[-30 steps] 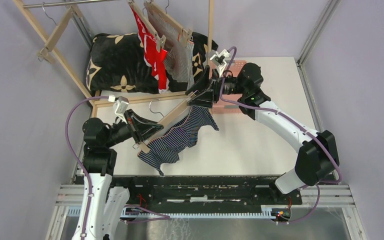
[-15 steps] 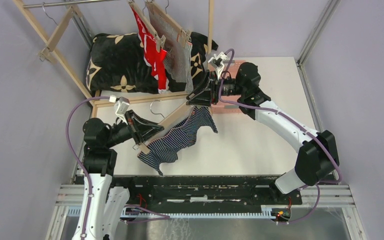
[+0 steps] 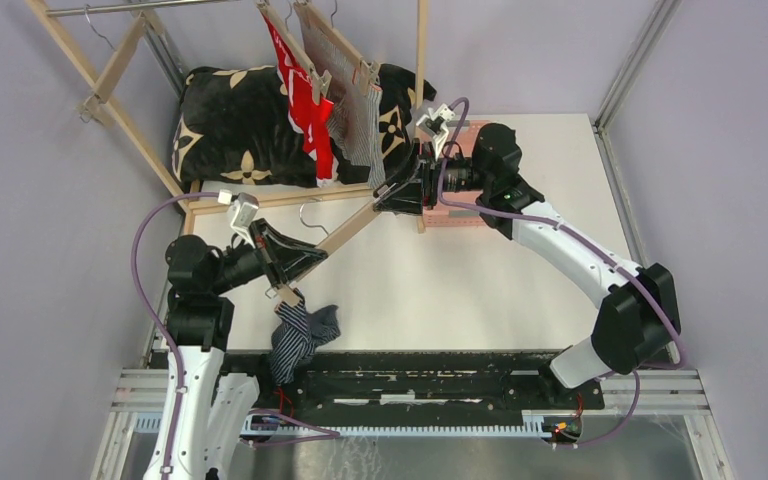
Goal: Remove the underwear clipped to the hanger
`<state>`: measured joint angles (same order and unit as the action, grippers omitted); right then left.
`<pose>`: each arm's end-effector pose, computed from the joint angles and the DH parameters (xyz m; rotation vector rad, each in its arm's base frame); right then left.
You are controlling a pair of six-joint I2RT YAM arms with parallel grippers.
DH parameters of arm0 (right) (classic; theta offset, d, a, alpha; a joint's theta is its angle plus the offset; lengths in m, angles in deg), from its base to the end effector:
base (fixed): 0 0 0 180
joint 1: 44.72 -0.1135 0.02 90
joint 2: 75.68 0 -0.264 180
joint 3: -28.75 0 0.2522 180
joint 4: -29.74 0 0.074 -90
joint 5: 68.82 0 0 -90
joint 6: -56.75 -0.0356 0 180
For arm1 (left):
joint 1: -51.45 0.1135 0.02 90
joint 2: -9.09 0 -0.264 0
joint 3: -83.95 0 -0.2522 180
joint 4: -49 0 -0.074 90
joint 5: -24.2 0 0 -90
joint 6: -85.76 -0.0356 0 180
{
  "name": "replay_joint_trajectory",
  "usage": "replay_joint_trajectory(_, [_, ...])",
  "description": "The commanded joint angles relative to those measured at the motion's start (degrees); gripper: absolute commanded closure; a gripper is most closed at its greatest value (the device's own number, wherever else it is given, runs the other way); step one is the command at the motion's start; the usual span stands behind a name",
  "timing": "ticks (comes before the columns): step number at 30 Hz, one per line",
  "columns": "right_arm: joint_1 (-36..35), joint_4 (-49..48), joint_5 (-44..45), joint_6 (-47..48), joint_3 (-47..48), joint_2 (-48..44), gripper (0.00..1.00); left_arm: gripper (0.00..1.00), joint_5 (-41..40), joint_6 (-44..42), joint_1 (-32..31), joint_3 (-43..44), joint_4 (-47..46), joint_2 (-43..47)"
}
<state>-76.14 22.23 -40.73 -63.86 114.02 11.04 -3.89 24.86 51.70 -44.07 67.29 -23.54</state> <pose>0.2800 0.2078 0.3803 -0.9919 1.4650 1.5999 0.1265 -0.0309 0.3411 0.4900 1.6283 -1.2111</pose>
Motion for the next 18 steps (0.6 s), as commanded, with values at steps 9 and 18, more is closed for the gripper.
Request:
replay_joint_trajectory(9, [-0.49, -6.91, 11.23, 1.31, -4.82, -5.92, 0.15, 0.97, -4.54, 8.1, 0.19, 2.1, -14.42, -1.17])
replay_joint_trajectory(18, [-4.92, -26.56, 18.65, -9.53, -8.86, -3.3, 0.18, 0.97, -8.11, 19.68, -0.36, -0.62, -33.15, -2.7])
